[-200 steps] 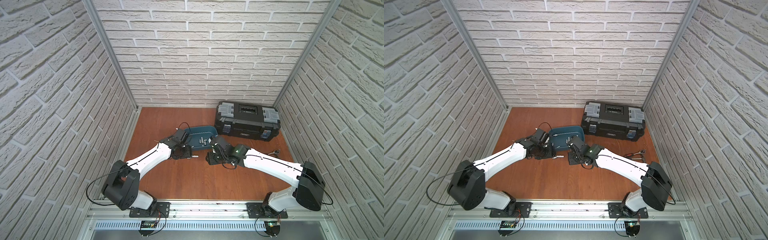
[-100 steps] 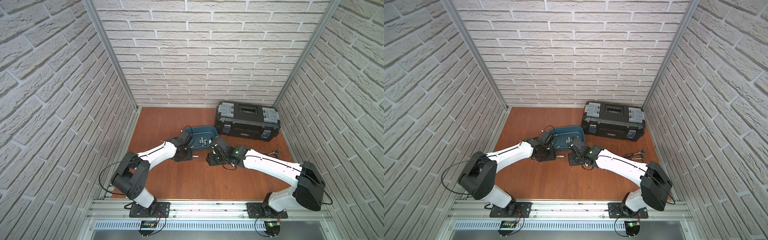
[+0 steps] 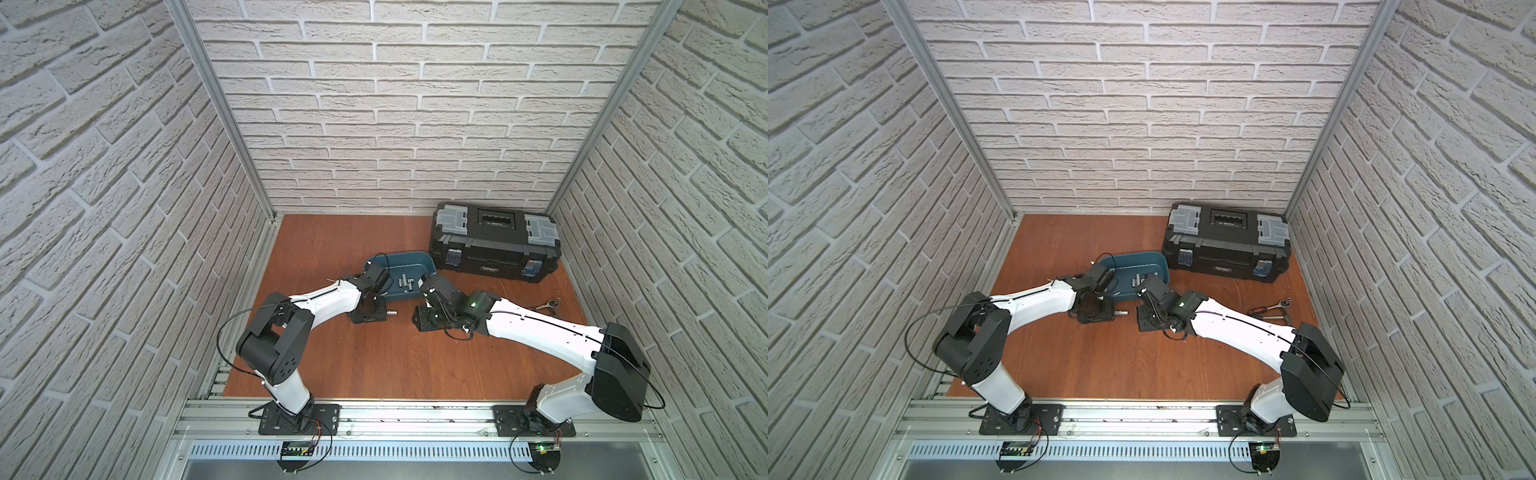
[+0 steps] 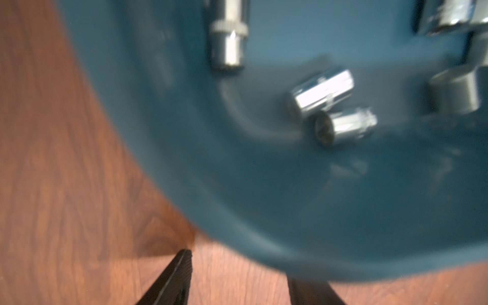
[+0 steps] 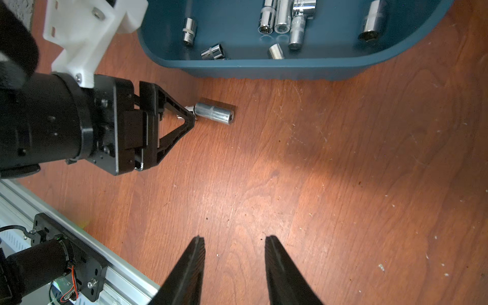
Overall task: Put the socket on the desktop into the storage box
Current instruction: Pick up the socket head from the center of the board.
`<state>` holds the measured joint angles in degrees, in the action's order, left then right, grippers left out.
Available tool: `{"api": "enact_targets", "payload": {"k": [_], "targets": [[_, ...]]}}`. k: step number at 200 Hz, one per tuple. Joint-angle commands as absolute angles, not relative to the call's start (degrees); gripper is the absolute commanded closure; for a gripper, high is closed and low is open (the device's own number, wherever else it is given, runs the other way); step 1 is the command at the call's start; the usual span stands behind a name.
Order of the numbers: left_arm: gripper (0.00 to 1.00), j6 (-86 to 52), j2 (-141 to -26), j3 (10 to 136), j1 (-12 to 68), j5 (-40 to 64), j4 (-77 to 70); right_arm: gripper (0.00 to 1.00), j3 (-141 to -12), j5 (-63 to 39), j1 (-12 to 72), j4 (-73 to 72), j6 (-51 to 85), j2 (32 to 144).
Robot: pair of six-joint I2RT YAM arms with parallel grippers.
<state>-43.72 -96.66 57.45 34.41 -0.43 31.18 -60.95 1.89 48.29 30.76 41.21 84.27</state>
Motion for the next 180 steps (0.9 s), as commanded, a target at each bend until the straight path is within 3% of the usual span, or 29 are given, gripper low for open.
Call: {"api": "enact_targets", "payload": {"k": [1, 116, 180], "targets": [[0.39, -44.04, -98.35, 59.19, 34.94, -1.86, 30.50, 0.57, -60.03, 2.70, 48.87, 29.88, 41.66, 82.73], [0.40, -44.12, -101.47, 61.06, 35.10, -2.73, 30.38, 0.57, -59.81, 2.89, 48.89, 30.06, 41.93, 82.84], [0.53, -43.58, -102.04, 61.44, 35.82, -2.38, 30.59, 0.57, -59.42, 3.56, 48.87, 30.41, 42.32, 82.53]]}}
